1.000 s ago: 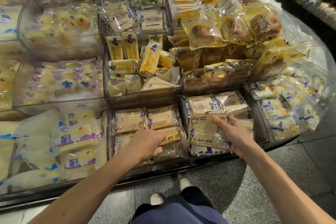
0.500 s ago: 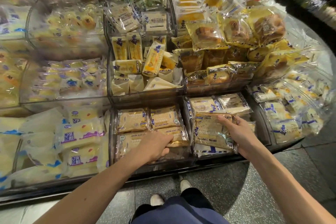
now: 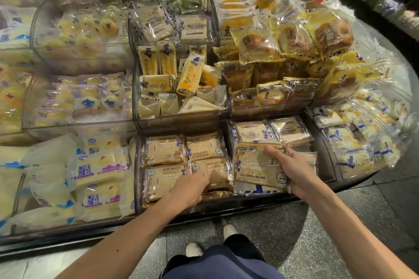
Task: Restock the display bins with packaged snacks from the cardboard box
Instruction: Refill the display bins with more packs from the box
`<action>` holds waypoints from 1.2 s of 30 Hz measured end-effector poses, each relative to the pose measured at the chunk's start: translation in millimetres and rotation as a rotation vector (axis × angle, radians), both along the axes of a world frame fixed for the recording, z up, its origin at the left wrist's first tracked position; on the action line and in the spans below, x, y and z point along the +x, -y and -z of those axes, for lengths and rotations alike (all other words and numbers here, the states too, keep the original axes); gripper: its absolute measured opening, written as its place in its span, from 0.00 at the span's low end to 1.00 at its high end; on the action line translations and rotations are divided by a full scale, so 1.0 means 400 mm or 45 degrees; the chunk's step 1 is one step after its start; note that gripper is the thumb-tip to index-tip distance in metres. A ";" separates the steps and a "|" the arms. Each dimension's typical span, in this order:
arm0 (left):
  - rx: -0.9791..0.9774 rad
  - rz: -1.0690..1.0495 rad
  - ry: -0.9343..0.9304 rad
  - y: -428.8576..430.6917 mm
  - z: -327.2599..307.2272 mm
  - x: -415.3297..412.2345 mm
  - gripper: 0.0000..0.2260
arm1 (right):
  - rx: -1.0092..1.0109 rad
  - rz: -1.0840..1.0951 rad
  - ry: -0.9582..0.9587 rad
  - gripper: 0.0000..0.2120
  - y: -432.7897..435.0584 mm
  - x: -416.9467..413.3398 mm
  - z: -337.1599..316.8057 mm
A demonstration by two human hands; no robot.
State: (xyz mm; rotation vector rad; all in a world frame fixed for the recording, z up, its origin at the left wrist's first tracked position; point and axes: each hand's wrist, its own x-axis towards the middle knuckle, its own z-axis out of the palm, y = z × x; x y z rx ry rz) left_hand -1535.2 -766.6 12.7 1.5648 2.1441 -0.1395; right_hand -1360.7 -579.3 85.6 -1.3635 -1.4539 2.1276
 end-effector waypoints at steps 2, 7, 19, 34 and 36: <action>-0.005 -0.013 -0.022 -0.003 0.007 -0.002 0.08 | -0.038 -0.010 -0.017 0.13 0.004 -0.003 -0.002; 0.181 -0.543 0.567 -0.024 -0.025 -0.021 0.15 | -0.155 0.014 -0.112 0.14 0.028 -0.018 -0.005; 0.667 -1.450 1.919 -0.013 -0.143 -0.010 0.30 | -0.155 0.250 -0.266 0.20 0.117 -0.110 0.032; 0.944 -1.656 1.447 0.012 -0.103 -0.171 0.13 | 0.061 0.180 -0.058 0.10 0.080 -0.126 0.043; 0.831 -1.327 1.039 0.003 -0.089 -0.240 0.15 | 0.070 0.191 -0.023 0.09 0.064 -0.115 0.045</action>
